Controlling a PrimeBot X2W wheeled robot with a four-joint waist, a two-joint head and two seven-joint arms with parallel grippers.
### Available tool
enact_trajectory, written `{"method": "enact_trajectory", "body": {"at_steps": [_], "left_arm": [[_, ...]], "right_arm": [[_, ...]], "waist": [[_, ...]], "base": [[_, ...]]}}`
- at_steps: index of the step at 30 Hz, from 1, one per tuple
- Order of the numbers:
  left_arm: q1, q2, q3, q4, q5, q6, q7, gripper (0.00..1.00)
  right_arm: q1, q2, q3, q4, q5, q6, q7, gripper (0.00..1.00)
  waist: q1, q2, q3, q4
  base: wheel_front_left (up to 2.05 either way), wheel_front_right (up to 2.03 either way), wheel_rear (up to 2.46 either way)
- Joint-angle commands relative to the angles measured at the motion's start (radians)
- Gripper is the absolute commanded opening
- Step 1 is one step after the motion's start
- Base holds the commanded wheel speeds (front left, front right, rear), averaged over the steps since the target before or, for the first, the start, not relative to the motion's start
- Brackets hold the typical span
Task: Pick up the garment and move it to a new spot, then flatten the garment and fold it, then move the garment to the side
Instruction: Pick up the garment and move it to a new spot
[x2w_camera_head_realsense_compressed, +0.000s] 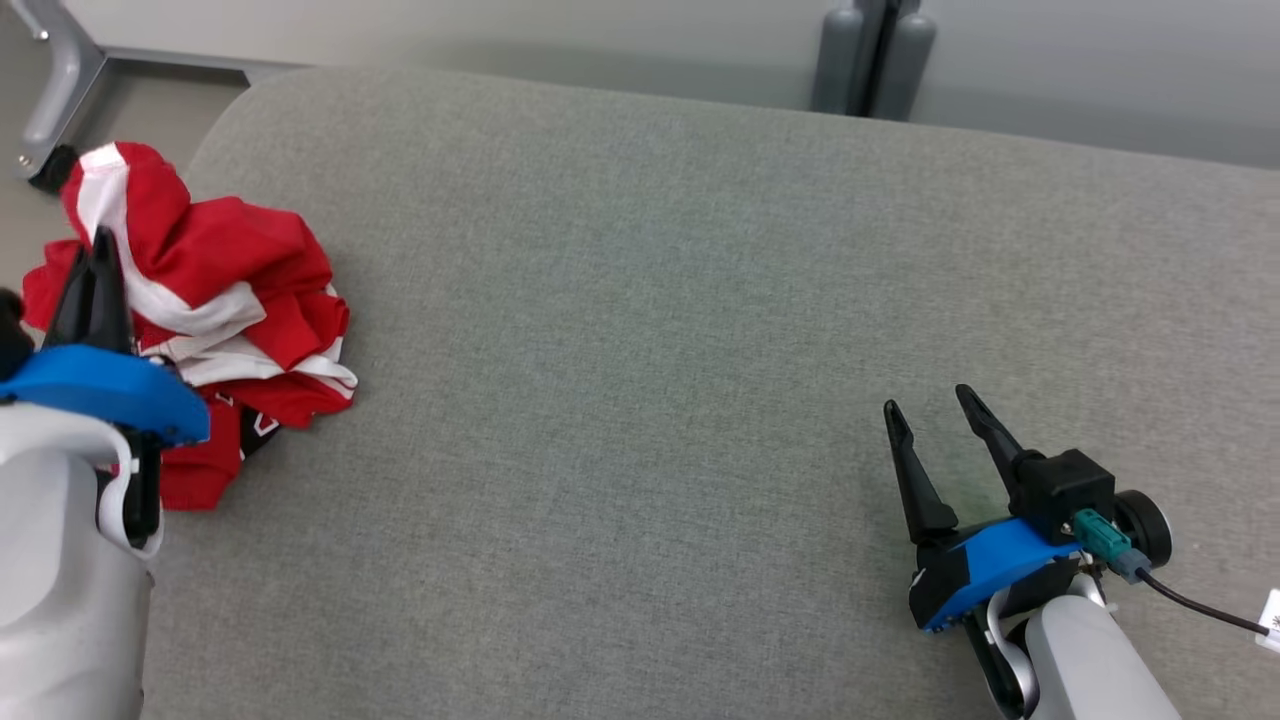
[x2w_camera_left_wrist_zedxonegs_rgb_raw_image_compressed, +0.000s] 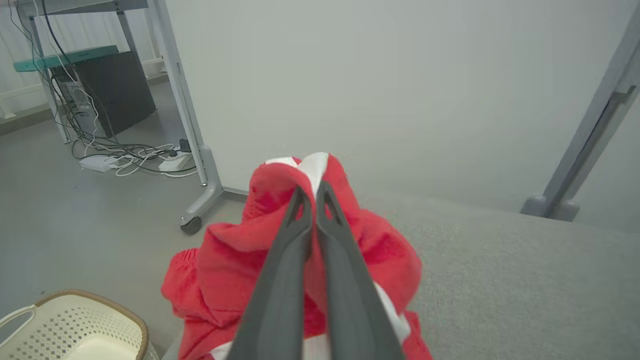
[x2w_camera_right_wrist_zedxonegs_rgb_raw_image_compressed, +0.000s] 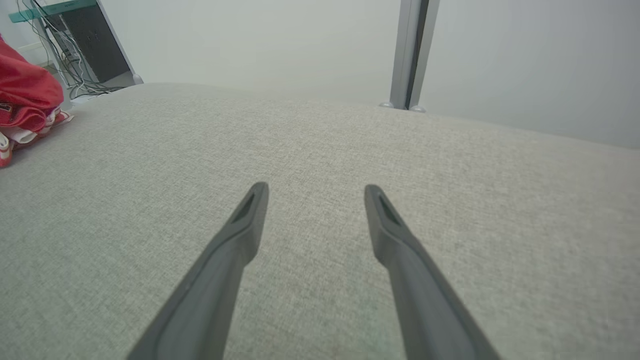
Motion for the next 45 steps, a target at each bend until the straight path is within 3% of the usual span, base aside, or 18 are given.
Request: {"method": "enact_trajectory", "body": {"at_steps": [1,7,15,24,31,41,42,43,44,45], "left_arm": [[-0.024,0.004,-0.009,-0.029,0.01,-0.001,-0.003,0.0],[-0.039,-0.007,-0.059,-0.155,0.026,-0.001,-0.003,0.0],[-0.039,-0.043,-0.14,-0.311,0.015,-0.001,-0.003,0.0],[-0.022,-0.167,-0.265,-0.485,-0.043,-0.001,-0.003,0.0],[0.069,-0.229,-0.321,-0.536,-0.06,-0.001,-0.003,0.0],[0.282,-0.188,-0.212,-0.298,-0.053,0.002,-0.003,0.0],[0.297,-0.183,-0.191,-0.271,-0.047,0.009,-0.003,0.3],[0.297,-0.183,-0.191,-0.271,-0.047,0.009,-0.003,0.3],[0.323,-0.18,-0.146,-0.243,-0.03,0.016,-0.003,1.0],[0.341,-0.182,-0.122,-0.233,-0.023,0.02,-0.003,1.0]], "right_arm": [[0.016,-0.005,0.0,-0.004,0.011,0.0,-0.003,1.0],[0.048,-0.005,0.018,-0.013,0.048,0.0,-0.003,1.0],[0.076,-0.005,0.038,-0.034,0.081,0.0,-0.003,1.0],[0.116,-0.004,0.017,-0.048,0.075,0.0,-0.003,1.0],[0.129,-0.004,0.009,-0.061,0.078,0.0,-0.003,1.0],[0.128,-0.005,0.008,-0.057,0.072,0.0,-0.003,1.0],[0.128,-0.005,0.009,-0.056,0.071,0.0,-0.003,1.0],[0.128,-0.005,0.009,-0.056,0.071,0.0,-0.003,1.0],[0.128,-0.005,0.013,-0.056,0.068,0.0,-0.003,1.0],[0.13,-0.005,0.011,-0.057,0.067,0.0,-0.003,1.0]], "waist": [[0.0,-0.0001,-0.025,-0.021],[0.0,-0.0001,-0.079,-0.097],[0.0,-0.0001,-0.118,-0.265],[0.0,-0.0001,-0.134,-0.411],[0.0,-0.0001,-0.13,-0.431],[0.0,-0.0001,-0.124,-0.372],[0.0,-0.0001,-0.127,-0.365],[0.0,-0.0001,-0.127,-0.365],[0.0,-0.0001,-0.132,-0.352],[0.0,-0.0001,-0.136,-0.346]], "base": [[0.0,0.0,0.0],[0.0,0.0,0.0],[0.0,0.0,0.0],[0.0,0.0,0.0],[0.0,0.0,0.0],[0.0,0.0,0.0],[0.0,0.0,0.0],[0.0,0.0,0.0],[0.0,0.0,0.0],[0.0,0.0,0.0]]}}
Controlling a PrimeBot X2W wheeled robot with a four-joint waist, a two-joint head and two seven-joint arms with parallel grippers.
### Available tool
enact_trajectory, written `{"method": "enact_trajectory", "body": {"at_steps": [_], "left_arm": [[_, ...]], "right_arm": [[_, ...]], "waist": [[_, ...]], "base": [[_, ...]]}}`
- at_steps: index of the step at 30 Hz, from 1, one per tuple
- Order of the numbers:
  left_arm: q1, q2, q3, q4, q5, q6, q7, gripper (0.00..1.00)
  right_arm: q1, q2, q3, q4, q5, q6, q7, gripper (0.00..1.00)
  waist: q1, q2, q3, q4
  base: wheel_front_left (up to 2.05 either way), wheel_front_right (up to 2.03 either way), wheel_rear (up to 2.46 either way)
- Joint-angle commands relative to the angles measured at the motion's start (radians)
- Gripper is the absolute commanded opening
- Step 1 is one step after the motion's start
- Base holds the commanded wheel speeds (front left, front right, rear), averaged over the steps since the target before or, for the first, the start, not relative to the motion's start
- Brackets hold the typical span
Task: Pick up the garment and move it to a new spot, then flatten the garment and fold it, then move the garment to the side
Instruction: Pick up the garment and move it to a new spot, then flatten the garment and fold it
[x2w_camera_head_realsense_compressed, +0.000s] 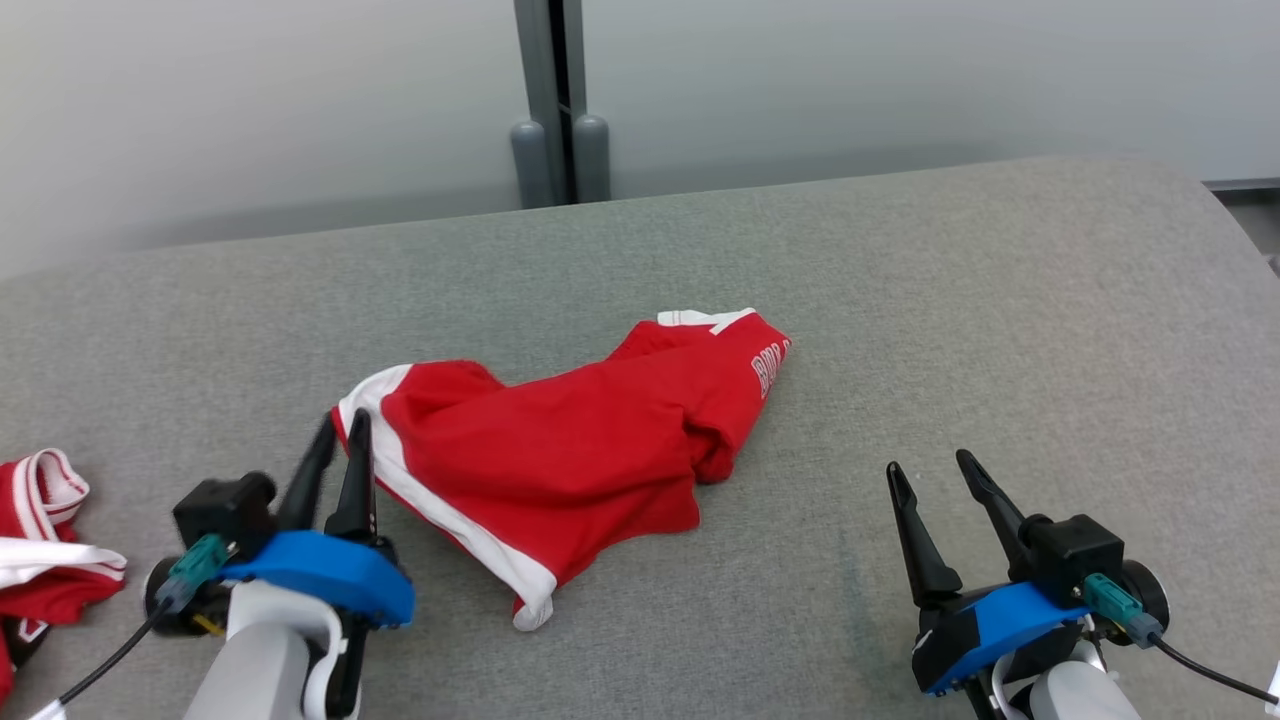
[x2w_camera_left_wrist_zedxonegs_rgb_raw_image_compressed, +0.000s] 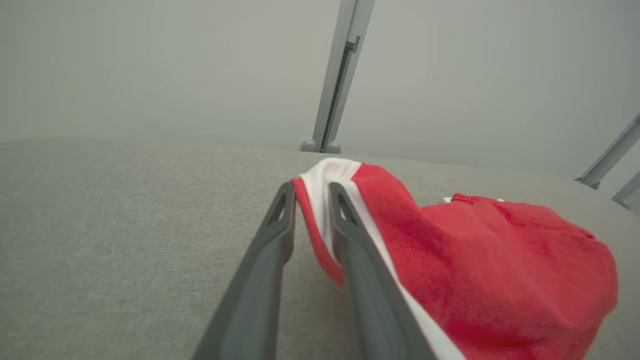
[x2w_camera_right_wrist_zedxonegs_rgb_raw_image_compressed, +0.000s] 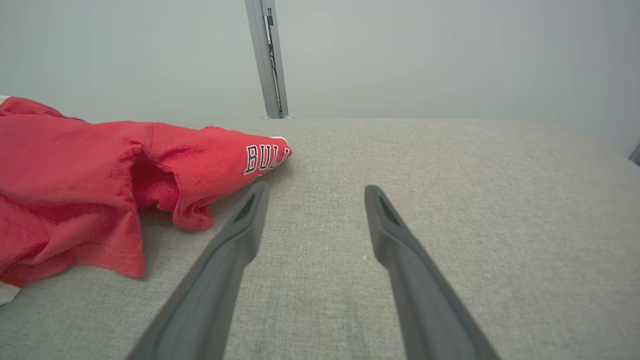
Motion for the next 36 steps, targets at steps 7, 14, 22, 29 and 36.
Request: {"method": "enact_trajectory", "body": {"at_steps": [7,14,22,29,36], "left_arm": [[0.103,-0.016,0.151,-0.031,0.093,0.03,-0.003,1.0],[0.226,-0.044,0.229,-0.12,0.252,0.047,-0.003,1.0],[0.309,-0.077,0.27,-0.157,0.332,0.043,-0.003,1.0],[0.289,-0.096,0.258,-0.158,0.353,0.019,-0.003,1.0],[0.269,-0.1,0.248,-0.144,0.357,-0.001,-0.003,1.0]], "right_arm": [[0.017,-0.004,0.002,-0.009,-0.005,0.0,-0.003,1.0],[0.047,-0.004,0.004,-0.009,-0.009,0.0,-0.003,1.0],[0.082,-0.004,0.005,-0.004,0.001,0.0,-0.003,1.0],[0.065,-0.003,0.102,0.029,0.033,0.0,-0.003,1.0],[0.003,-0.004,0.328,0.116,0.116,0.0,-0.003,1.0]], "waist": [[0.0,0.0,-0.036,0.036],[0.0,0.0,-0.091,0.057],[0.0,0.0,-0.126,0.066],[0.0,0.0,-0.108,0.122],[0.0,0.0,-0.071,0.219]], "base": [[0.0,0.0,0.0],[0.0,0.0,0.0],[0.0,0.0,0.0],[0.0,0.0,0.0],[0.0,0.0,0.0]]}}
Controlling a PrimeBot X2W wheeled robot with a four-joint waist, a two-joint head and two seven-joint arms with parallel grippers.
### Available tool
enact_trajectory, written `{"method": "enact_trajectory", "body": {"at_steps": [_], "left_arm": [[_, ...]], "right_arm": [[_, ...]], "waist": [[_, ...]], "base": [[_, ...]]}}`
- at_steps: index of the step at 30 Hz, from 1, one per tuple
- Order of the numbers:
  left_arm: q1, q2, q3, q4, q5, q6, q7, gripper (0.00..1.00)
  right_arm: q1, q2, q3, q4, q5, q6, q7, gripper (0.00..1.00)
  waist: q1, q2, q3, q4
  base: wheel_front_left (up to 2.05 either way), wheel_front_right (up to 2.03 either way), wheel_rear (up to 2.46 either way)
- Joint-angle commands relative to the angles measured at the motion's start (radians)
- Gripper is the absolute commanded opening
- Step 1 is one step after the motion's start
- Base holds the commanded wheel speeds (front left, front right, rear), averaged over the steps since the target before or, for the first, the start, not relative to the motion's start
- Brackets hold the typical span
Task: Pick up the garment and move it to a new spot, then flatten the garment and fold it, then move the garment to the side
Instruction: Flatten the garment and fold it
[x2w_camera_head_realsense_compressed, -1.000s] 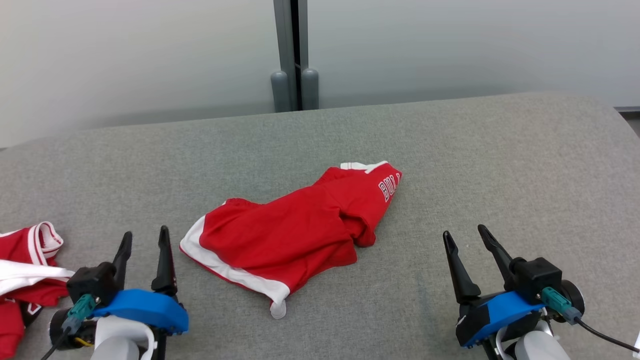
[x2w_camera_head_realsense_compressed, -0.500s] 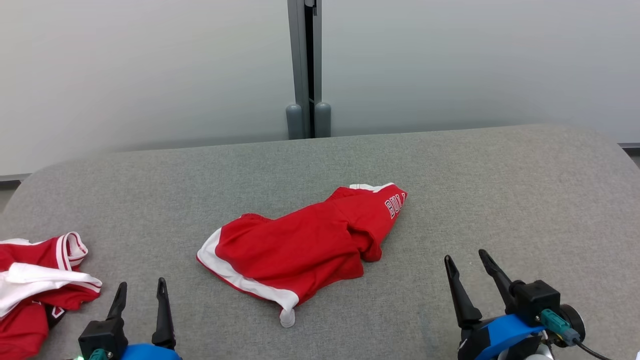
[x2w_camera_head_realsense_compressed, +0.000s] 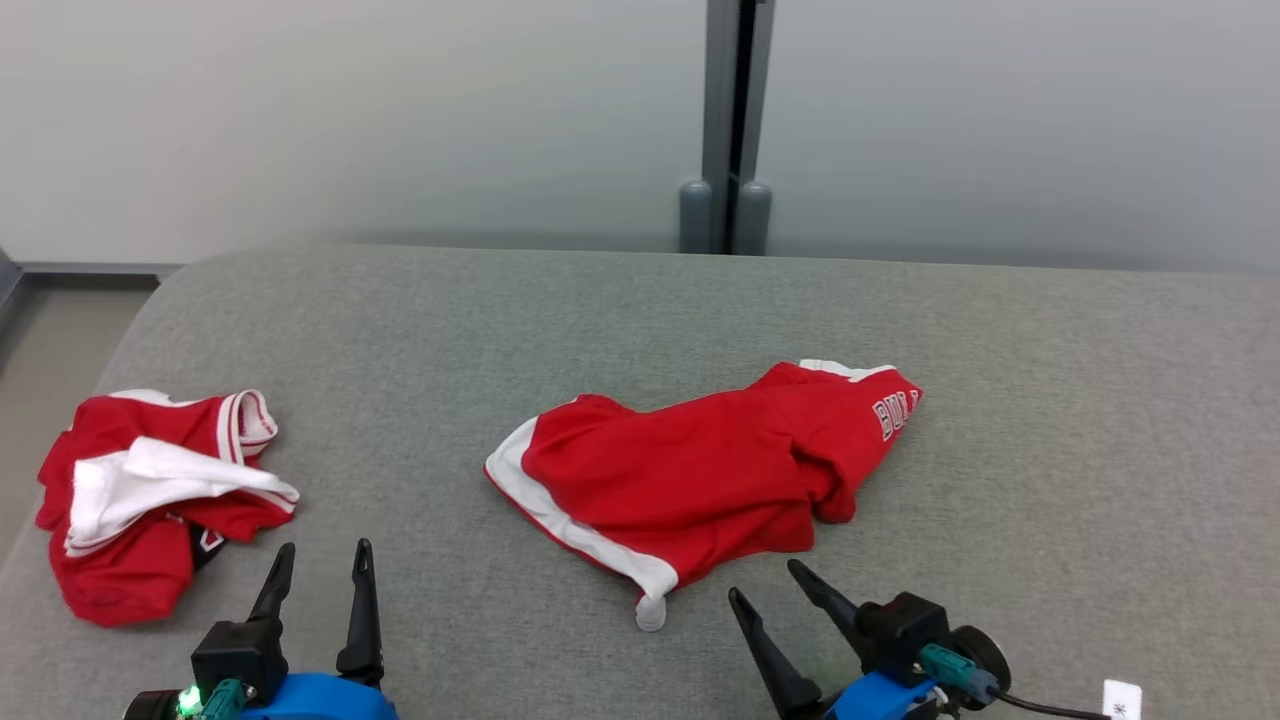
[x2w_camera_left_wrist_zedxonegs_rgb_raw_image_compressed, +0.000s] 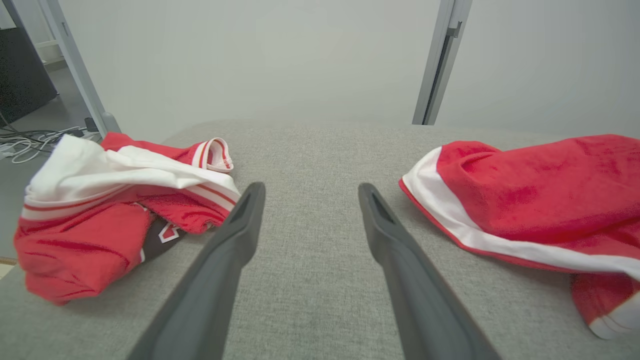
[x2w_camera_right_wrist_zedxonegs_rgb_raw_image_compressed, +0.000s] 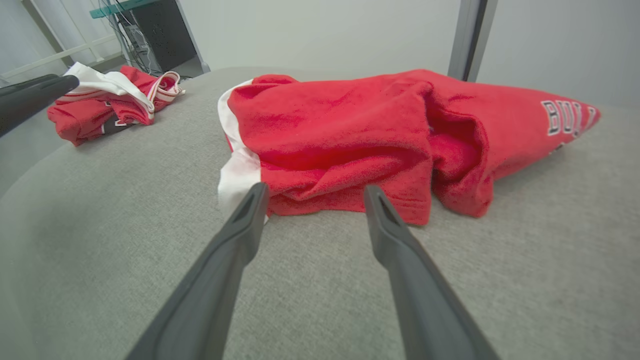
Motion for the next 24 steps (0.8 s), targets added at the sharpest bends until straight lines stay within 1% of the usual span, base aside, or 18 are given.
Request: {"method": "enact_trajectory", "body": {"at_steps": [1,4,8,13,18,19,20,24], "left_arm": [[-0.018,0.002,0.001,0.001,0.005,-0.006,-0.003,1.0],[-0.031,0.004,-0.002,0.001,0.004,-0.01,-0.003,1.0],[-0.045,0.005,-0.009,0.003,-0.004,-0.014,-0.003,1.0],[-0.054,0.007,-0.013,0.009,-0.017,-0.016,-0.003,1.0],[-0.072,0.007,-0.03,0.011,-0.032,-0.015,-0.003,1.0],[-0.074,0.009,-0.033,0.008,-0.035,-0.015,-0.003,1.0],[-0.075,0.011,-0.033,0.007,-0.038,-0.015,-0.003,1.0],[-0.072,0.014,-0.028,0.001,-0.047,-0.015,-0.003,1.0]], "right_arm": [[-0.023,-0.004,0.026,0.022,0.013,0.0,-0.003,1.0],[-0.062,-0.004,0.081,0.072,0.039,0.0,-0.004,1.0],[-0.107,-0.005,0.128,0.143,0.067,0.0,-0.003,1.0],[-0.153,-0.004,0.148,0.209,0.094,0.0,-0.003,1.0],[-0.183,-0.004,0.139,0.249,0.085,0.0,-0.003,1.0],[-0.19,-0.004,0.137,0.256,0.08,0.0,-0.003,0.47],[-0.196,-0.005,0.128,0.268,0.072,0.0,-0.003,0.0],[-0.208,-0.005,0.067,0.284,0.019,0.0,-0.002,0.0]], "waist": [[0.0,-0.0001,0.028,0.04],[0.0,-0.0001,0.045,0.085],[0.0,-0.0001,0.069,0.139],[0.0,-0.0001,0.096,0.183],[0.0,-0.0001,0.121,0.213],[0.0,-0.0001,0.124,0.215],[0.0,-0.0001,0.128,0.217],[0.0,-0.0001,0.131,0.198]], "base": [[0.0,0.0,0.0],[0.0,0.0,0.0],[0.0,0.0,0.0],[0.0,0.0,0.0],[0.0,0.0,0.0],[0.0,0.0,0.0],[0.0,0.0,0.0],[0.0,0.0,0.0]]}}
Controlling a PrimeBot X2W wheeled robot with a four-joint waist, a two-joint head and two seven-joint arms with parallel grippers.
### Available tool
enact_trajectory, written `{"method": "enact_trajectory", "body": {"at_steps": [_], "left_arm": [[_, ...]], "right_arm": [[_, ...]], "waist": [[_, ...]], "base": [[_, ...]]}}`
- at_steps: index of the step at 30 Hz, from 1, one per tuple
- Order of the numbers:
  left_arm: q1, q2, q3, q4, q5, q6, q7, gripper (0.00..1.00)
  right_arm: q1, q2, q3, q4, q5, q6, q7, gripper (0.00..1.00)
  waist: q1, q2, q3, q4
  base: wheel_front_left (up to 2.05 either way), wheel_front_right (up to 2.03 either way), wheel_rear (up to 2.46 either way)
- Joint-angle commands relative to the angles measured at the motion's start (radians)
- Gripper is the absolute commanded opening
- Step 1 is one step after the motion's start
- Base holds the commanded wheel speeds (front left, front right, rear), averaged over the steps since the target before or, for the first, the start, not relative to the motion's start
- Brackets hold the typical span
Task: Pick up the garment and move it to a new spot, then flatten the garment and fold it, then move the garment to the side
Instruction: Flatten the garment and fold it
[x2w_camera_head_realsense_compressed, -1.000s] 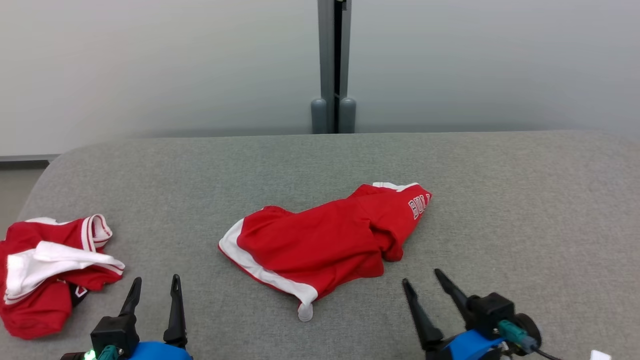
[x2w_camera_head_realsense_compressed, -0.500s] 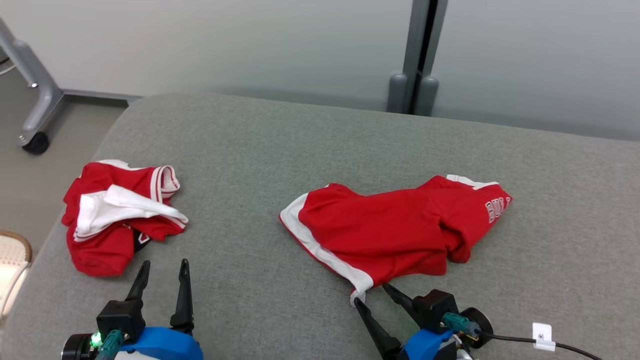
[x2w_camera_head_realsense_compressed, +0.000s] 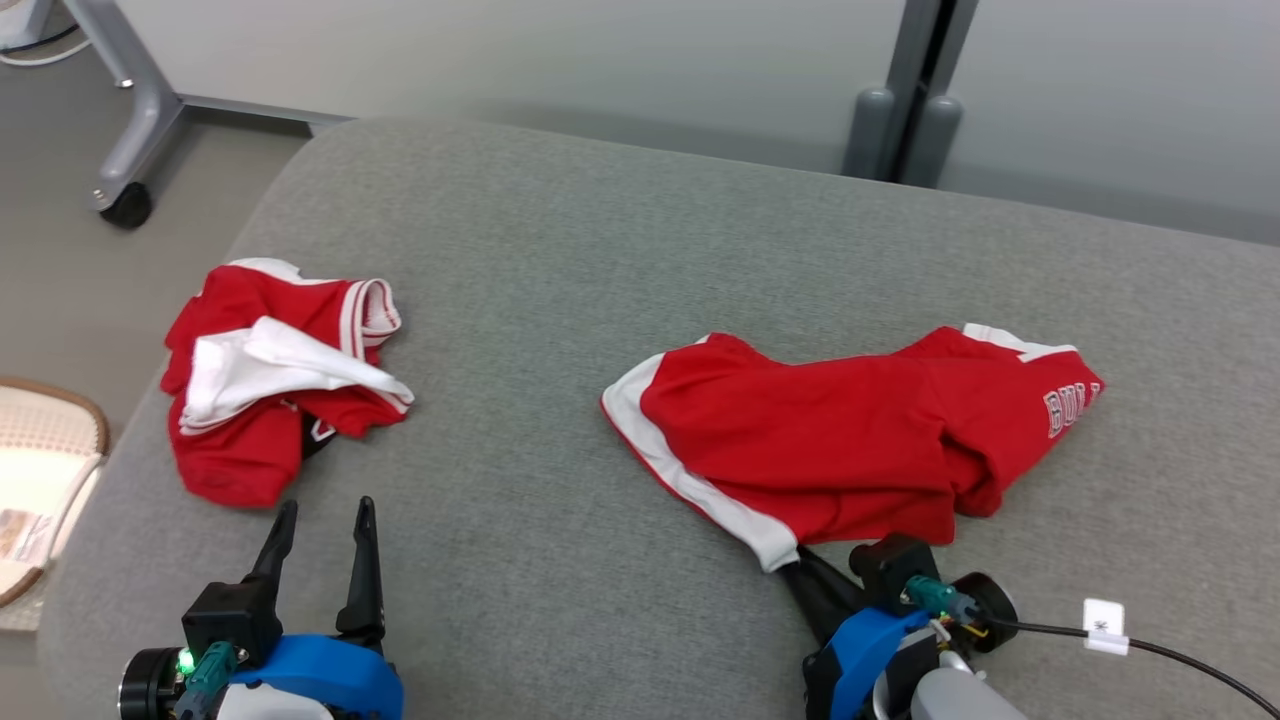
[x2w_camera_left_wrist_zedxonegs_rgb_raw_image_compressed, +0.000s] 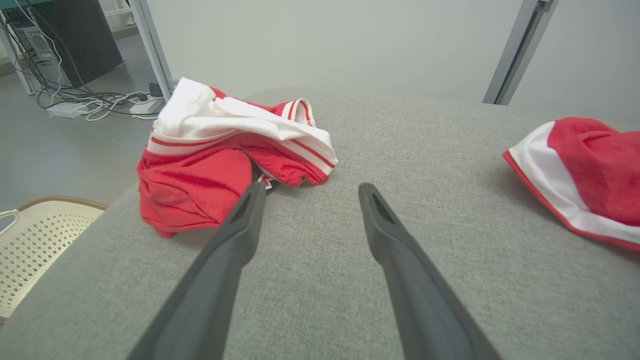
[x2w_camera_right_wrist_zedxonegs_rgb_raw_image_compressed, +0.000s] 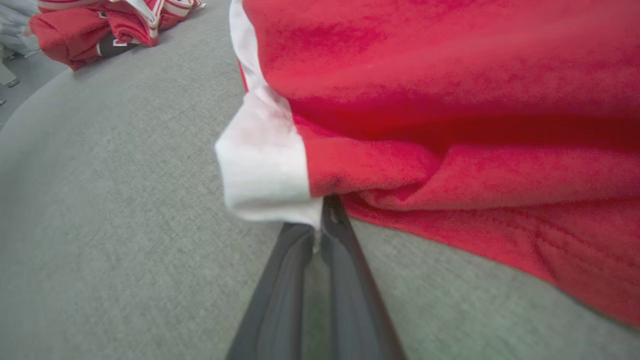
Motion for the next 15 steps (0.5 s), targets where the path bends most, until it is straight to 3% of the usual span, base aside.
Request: {"method": "enact_trajectory", "body": {"at_steps": [1,4,10,15], "left_arm": [[-0.007,0.0,0.0,-0.005,-0.005,-0.001,-0.003,1.0],[0.001,0.0,0.002,-0.008,-0.01,-0.001,-0.003,1.0],[0.013,-0.008,-0.005,-0.019,-0.01,-0.001,-0.003,1.0],[0.02,-0.014,-0.011,-0.025,-0.007,-0.001,-0.003,1.0]], "right_arm": [[-0.006,-0.006,-0.033,-0.002,-0.025,0.0,0.0,0.0],[0.01,-0.006,-0.113,-0.032,-0.104,0.0,-0.001,0.0],[0.064,-0.005,-0.323,-0.149,-0.371,0.0,-0.001,0.0],[0.128,-0.004,-0.459,-0.26,-0.484,0.0,-0.001,0.0]], "waist": [[-0.0001,-0.0002,-0.006,-0.019],[-0.0001,-0.0002,-0.014,-0.066],[-0.0001,-0.0002,-0.043,-0.185],[-0.0001,-0.0002,-0.062,-0.271]], "base": [[0.0,0.0,0.0],[0.0,0.0,0.0],[0.0,0.0,0.0],[0.0,0.0,0.0]]}}
